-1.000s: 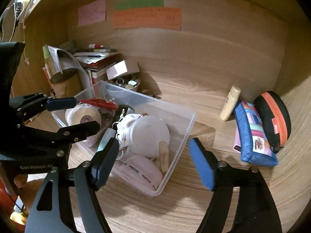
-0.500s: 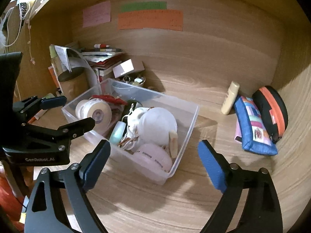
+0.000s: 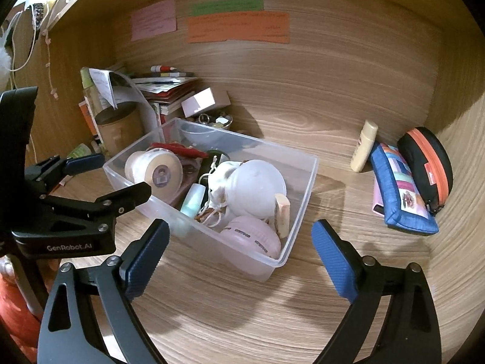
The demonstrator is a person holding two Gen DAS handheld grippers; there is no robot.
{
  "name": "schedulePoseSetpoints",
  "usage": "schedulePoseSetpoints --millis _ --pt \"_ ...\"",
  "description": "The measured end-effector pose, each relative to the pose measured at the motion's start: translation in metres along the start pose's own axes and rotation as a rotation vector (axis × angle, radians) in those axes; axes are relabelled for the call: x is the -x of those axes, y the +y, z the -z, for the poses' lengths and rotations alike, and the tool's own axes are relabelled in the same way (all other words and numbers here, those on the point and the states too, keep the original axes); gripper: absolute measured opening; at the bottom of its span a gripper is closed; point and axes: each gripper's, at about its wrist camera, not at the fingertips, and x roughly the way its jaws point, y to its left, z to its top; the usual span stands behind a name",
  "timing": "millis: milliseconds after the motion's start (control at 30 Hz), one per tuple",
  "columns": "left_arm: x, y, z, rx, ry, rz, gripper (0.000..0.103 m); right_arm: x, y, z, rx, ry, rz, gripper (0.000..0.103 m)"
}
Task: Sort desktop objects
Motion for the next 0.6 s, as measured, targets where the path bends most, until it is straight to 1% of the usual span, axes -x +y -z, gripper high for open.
schedulePoseSetpoints --millis 600 --pt "0.0005 -0.0008 -0.0003 -0.002 0.004 0.010 0.098 -0.0001 0.0028 -0.0007 0.008 0.007 0.001 0.094"
